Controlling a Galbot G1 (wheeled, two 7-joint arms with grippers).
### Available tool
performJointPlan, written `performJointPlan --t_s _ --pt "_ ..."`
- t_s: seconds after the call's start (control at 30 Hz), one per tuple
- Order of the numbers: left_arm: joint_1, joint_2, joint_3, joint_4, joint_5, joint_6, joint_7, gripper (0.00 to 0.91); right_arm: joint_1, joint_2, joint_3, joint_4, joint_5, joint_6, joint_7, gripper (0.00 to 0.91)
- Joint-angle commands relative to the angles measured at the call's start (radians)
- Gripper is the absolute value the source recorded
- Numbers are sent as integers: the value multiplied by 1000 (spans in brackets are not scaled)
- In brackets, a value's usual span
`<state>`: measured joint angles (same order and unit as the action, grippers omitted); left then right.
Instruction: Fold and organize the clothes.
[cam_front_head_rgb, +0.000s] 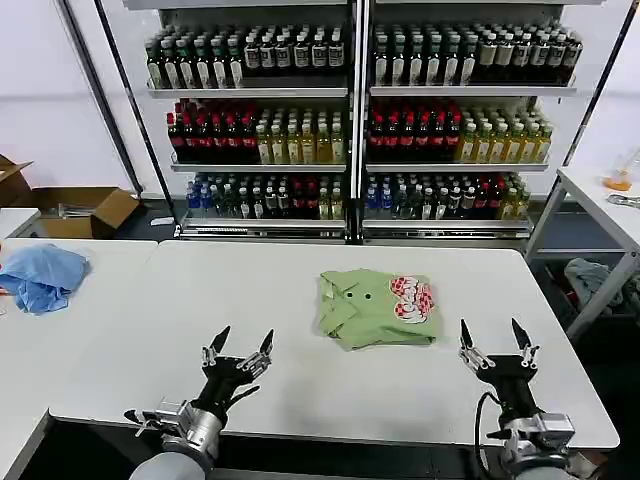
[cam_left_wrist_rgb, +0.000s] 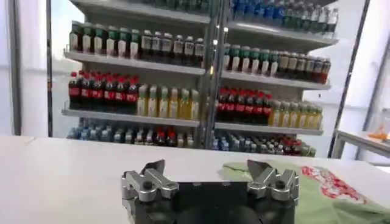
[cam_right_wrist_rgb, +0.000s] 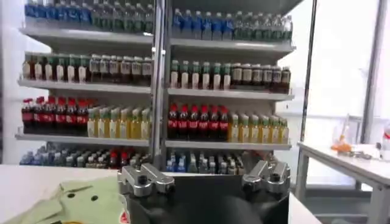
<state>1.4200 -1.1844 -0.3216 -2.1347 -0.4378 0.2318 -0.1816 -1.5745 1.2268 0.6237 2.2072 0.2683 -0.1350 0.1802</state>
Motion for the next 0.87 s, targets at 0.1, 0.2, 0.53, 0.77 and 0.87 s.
performJointPlan --t_s 0.1,0.2,0.53,0.77,0.87 --pt "17 -8 14 -21 24 -5 14 907 -128 46 43 107 -70 67 7 907" --pt "25 -11 13 -24 27 -7 17 907 -132 47 41 110 -96 62 8 907" --pt "45 -13 4 -36 34 -9 22 907 -131 53 38 129 -87 35 23 907" --pt "45 -13 5 -32 37 -10 26 907 -123 57 33 130 -88 24 40 907" --pt "43 -13 4 -29 38 -11 26 907 -114 66 30 128 -71 -21 39 907"
